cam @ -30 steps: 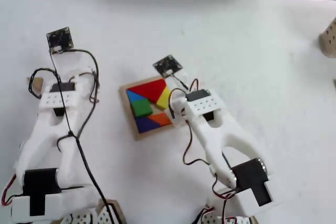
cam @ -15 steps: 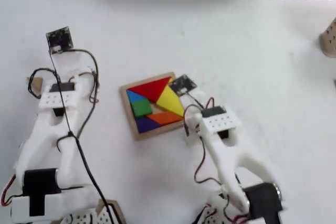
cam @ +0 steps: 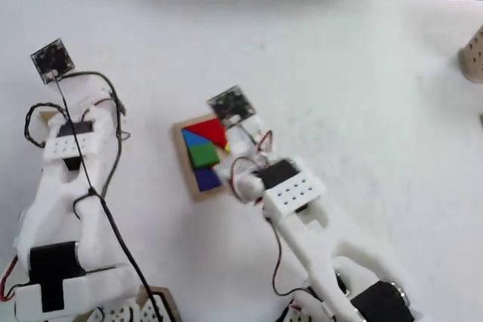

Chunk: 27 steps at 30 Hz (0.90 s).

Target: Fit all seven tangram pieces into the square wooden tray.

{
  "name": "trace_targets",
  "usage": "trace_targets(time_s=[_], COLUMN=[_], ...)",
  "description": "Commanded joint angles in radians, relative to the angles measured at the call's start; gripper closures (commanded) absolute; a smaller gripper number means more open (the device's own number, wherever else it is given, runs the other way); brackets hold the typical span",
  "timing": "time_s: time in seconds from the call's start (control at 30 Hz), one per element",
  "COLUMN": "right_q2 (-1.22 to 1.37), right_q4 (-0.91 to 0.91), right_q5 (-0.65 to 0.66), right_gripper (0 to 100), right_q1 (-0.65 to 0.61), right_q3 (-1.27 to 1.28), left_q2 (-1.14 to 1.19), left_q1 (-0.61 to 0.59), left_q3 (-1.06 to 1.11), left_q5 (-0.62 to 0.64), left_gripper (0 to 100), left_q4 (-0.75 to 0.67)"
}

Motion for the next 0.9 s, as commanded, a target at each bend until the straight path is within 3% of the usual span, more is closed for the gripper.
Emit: trace_targets(time_s=[0.0,0.2,0.3,0.53,0.87], right_q2=[-0.035,0.157,0.312,0.507,0.556], right_q4=[-0.059,-0.277,-0.351,-0.183,-0.058], right_q5=[-0.021,-0.023,-0.017,-0.015,-0.015], right_gripper=[86.5,80.6,80.5,80.6,80.8], right_q1=[-0.093,-0.15,-0.145,-0.101,-0.096], right_q3=[-0.049,-0.057,-0.114,-0.35,-0.413], left_q2=[0.021,0.131,0.171,0.182,0.182], left_q1=[-0.036,-0.038,-0.038,-0.035,-0.036], left_q3=[-0.072,-0.178,-0.209,-0.213,-0.212], left_q5=[-0.009,-0.011,-0.011,-0.011,-0.011], left_gripper=[97,80,77,77,77], left_q4=[-0.005,0.06,0.06,0.06,0.06])
